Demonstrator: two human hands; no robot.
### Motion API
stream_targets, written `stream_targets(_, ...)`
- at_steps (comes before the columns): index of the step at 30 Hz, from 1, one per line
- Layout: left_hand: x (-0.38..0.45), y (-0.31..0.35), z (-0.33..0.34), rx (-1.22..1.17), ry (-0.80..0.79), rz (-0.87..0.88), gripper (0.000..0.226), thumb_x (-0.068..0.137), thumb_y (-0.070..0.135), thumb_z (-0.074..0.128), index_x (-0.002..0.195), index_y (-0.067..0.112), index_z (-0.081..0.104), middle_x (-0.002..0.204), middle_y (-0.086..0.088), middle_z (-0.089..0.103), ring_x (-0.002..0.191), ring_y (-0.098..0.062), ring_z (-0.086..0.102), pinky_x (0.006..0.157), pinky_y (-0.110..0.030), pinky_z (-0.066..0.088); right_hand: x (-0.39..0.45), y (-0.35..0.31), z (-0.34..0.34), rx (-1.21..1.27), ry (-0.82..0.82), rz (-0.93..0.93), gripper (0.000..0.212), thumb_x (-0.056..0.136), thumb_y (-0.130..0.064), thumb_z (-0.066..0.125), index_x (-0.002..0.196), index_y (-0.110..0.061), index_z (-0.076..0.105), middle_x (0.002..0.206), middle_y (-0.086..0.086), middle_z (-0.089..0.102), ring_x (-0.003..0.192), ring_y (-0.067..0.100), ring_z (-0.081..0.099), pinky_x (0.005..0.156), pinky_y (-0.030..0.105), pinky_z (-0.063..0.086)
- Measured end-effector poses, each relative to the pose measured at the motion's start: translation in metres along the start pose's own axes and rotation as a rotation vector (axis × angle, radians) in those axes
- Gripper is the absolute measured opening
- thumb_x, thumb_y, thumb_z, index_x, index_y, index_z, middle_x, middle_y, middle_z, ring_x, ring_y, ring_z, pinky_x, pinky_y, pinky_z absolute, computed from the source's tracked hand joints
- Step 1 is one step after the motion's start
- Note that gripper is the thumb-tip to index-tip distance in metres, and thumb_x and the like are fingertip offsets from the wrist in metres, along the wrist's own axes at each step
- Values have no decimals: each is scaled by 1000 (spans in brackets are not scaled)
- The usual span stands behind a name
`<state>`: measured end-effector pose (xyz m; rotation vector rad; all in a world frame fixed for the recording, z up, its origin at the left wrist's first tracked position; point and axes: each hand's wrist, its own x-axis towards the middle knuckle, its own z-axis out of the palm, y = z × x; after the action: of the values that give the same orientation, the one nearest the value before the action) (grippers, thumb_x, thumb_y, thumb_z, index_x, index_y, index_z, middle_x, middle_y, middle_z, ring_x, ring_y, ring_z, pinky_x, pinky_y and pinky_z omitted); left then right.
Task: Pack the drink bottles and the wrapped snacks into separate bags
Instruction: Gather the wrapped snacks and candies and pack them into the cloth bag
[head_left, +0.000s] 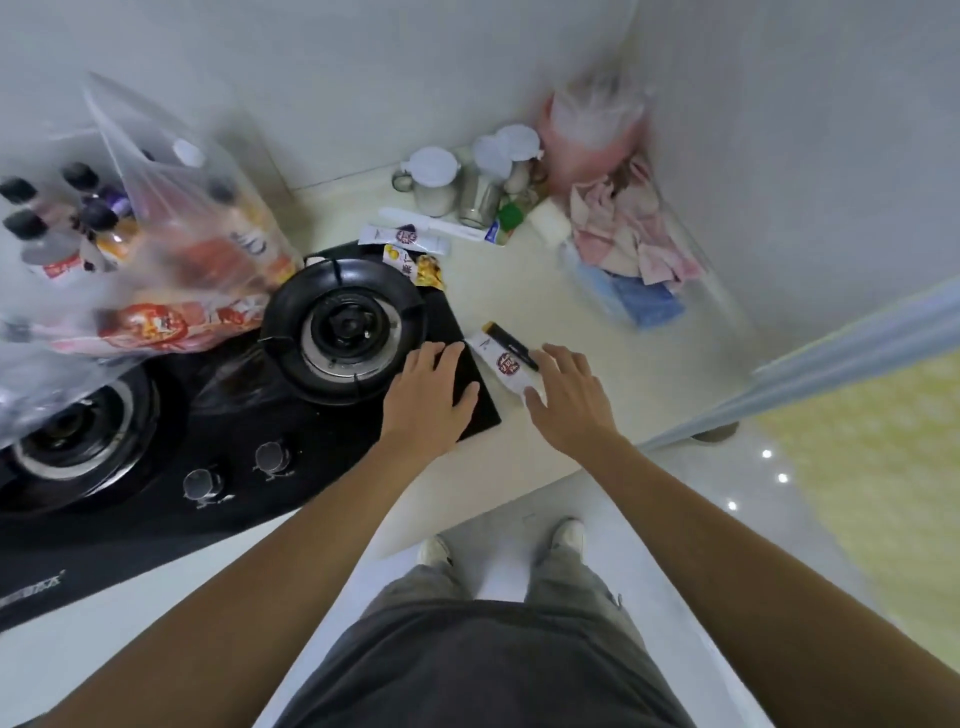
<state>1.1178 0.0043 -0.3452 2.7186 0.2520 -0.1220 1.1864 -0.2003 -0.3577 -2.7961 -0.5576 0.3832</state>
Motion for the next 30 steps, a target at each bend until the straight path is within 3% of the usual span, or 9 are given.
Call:
stream_targets(11, 84, 41, 37, -96, 88, -332, 51, 98, 37, 57, 143, 15, 46, 140, -4, 44, 128, -26, 42, 93, -44, 51, 187, 12, -9, -20, -161, -482, 55, 94, -19, 60, 148, -14, 48, 151, 7, 45, 136, 32, 39, 106, 50, 45)
stream_targets(17, 135, 44, 50, -136, 160, -491, 68, 94, 30, 59, 154, 10, 32, 153, -11, 32, 143, -30, 30, 109, -46, 43, 263, -7, -8, -89, -242, -692, 65, 90, -8, 62, 152, -13, 42, 158, 6, 35, 149, 29, 28, 117, 48, 37)
stream_targets(20, 157, 39, 47, -166, 194, -556, 74, 92, 23, 58, 156, 10, 25, 160, -11, 22, 149, -28, 20, 114, -44, 38, 283, -19, -2, -86, -254, -749, 80, 84, 4, 61, 157, -13, 33, 166, 5, 26, 153, 29, 23, 123, 46, 30)
stream_targets(23, 179, 31, 48, -169, 148, -611, 80, 93, 22, 56, 160, 9, 14, 166, -11, 8, 154, -27, 7, 120, -42, 28, 299, -27, 3, -103, -295, -809, 91, 82, 7, 58, 163, -15, 22, 171, 0, 14, 157, 26, 14, 128, 42, 19)
stream_targets(26, 198, 28, 51, -85, 44, -664, 84, 96, 26, 52, 161, 5, 4, 168, -17, -4, 156, -32, -4, 127, -42, 13, 313, -26, 12, -150, -340, -862, 88, 83, 6, 54, 163, -16, 23, 172, -4, 11, 158, 22, 10, 129, 43, 14)
stream_targets(30, 208, 28, 54, -9, -61, -740, 91, 94, 33, 57, 161, 6, 2, 166, -21, 1, 155, -36, 1, 119, -44, 30, 321, -18, 18, -166, -352, -841, 86, 84, 7, 51, 162, -16, 25, 172, -8, 9, 159, 22, 5, 129, 43, 15)
